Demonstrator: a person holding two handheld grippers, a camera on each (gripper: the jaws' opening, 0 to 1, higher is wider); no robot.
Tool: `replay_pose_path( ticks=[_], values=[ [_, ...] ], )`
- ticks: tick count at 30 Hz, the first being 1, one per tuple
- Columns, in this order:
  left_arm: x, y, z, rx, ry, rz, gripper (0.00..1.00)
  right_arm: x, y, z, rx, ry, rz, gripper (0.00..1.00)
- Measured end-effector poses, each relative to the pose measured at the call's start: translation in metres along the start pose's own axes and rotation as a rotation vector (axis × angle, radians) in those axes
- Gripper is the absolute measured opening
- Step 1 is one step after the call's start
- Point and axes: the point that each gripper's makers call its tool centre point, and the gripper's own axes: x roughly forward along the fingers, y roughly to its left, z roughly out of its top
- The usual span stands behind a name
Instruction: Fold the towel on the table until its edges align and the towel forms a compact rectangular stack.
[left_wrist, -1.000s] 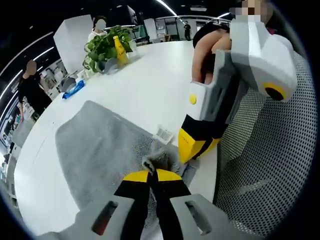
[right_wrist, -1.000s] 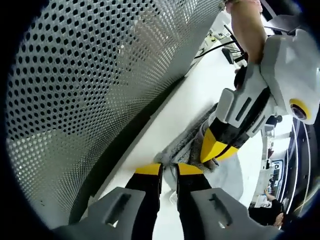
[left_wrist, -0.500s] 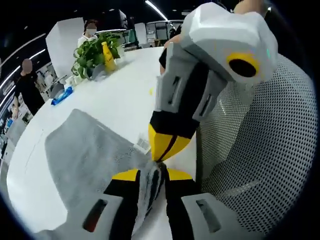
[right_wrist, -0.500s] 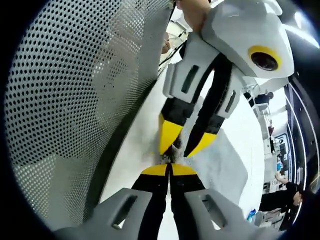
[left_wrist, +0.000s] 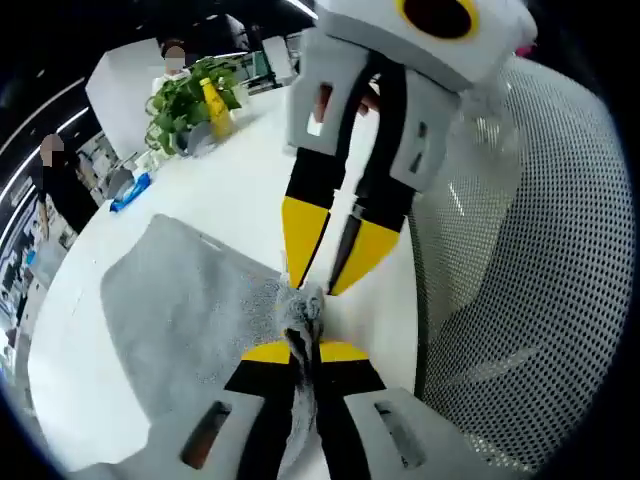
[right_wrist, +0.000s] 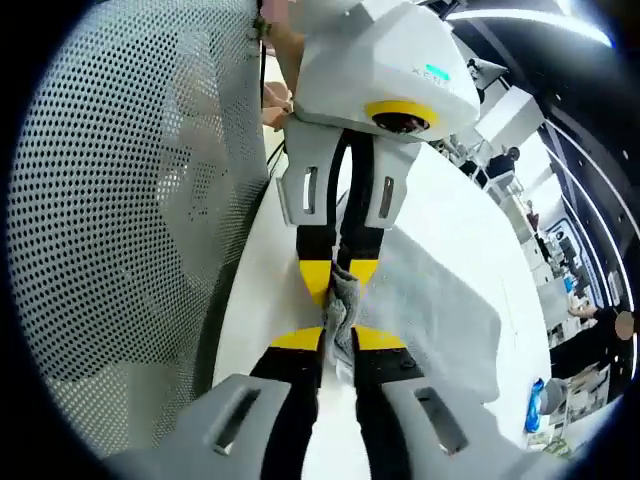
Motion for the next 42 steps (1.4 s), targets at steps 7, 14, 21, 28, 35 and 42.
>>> replay_pose_path(
  ticks=[7, 14, 21, 28, 35, 42],
  values=[
    [0.003, -0.009, 0.006, 0.184, 0.02, 0.0, 0.06, 0.01, -0.004, 0.011, -0.127, 0.011, 0.036, 0.23],
    [0.001, -0.007, 0.006, 0.18, -0.002, 0.0, 0.11, 0.014, -0.002, 0.014, -0.298, 0.063, 0.096, 0.05],
    [-0.009, 0.014, -0.012, 0.376, 0.133, 0.112, 0.22, -0.012, -0.029, 0.017, -0.055, 0.003, -0.023, 0.03],
    [-0.028, 0.032, -0.037, 0.369, 0.159, 0.197, 0.22, -0.044, -0.047, -0.003, 0.113, -0.016, -0.103, 0.03],
    [-0.044, 0.038, -0.027, 0.231, 0.026, 0.275, 0.11, -0.054, -0.044, -0.016, 0.163, -0.014, -0.097, 0.03],
    [-0.06, 0.034, -0.005, 0.14, -0.097, 0.214, 0.07, -0.069, -0.037, -0.019, 0.259, -0.07, -0.077, 0.03]
  ],
)
